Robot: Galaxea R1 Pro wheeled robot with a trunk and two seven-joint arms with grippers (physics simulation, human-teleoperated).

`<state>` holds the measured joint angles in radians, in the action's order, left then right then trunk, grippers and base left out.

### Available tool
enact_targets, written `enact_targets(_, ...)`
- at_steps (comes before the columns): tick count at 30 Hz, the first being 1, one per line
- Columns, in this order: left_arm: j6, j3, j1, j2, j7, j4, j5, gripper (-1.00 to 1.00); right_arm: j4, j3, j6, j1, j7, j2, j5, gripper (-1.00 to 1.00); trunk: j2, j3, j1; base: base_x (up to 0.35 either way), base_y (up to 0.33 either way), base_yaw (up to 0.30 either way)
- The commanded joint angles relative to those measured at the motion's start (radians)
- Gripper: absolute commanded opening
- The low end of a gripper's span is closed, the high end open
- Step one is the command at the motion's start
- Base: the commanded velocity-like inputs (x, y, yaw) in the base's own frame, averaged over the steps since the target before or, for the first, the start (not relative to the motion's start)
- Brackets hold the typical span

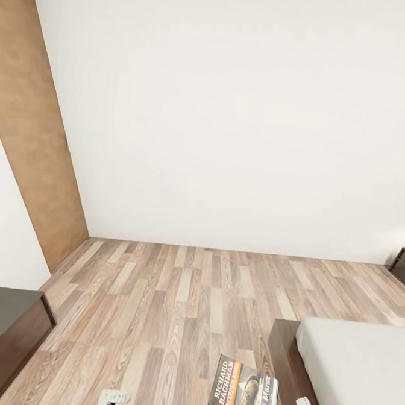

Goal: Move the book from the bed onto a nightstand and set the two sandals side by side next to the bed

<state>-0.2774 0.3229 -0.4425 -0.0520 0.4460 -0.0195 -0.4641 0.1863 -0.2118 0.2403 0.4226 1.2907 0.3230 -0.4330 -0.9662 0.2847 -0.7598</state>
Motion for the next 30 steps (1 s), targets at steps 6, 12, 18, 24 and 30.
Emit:
enact_targets(6, -0.003, 0.008, -0.001, 0.0, 0.003, 0.001, -0.009, 1.0, 0.001, -0.005, 0.011, 0.001, 0.002, 0.001, -0.012, -1.0, -0.001, 0.001, -0.001, 0.327, 0.0, 0.0)
enact_targets(12, -0.003, 0.008, -0.001, 0.0, 0.003, 0.001, -0.008, 1.0, 0.001, -0.004, 0.011, 0.001, 0.002, 0.001, -0.012, -1.0, -0.001, 0.001, -0.001, 0.327, 0.0, 0.0)
enact_targets(18, -0.003, 0.009, -0.001, 0.0, 0.003, 0.001, -0.008, 1.0, 0.001, -0.005, 0.011, 0.001, 0.002, 0.001, -0.012, -1.0, -0.001, 0.001, -0.001, 0.327, 0.0, 0.0)
enact_targets(24, -0.003, 0.009, -0.001, 0.0, 0.003, 0.001, -0.008, 1.0, 0.001, -0.005, 0.011, 0.001, 0.002, 0.001, -0.012, -1.0, -0.001, 0.001, -0.001, 0.327, 0.0, 0.0)
enact_targets(30, -0.003, 0.008, -0.001, 0.0, 0.003, 0.001, -0.008, 1.0, 0.001, -0.004, 0.011, 0.001, 0.002, 0.001, -0.012, -1.0, -0.001, 0.001, -0.001, 0.327, 0.0, 0.0)
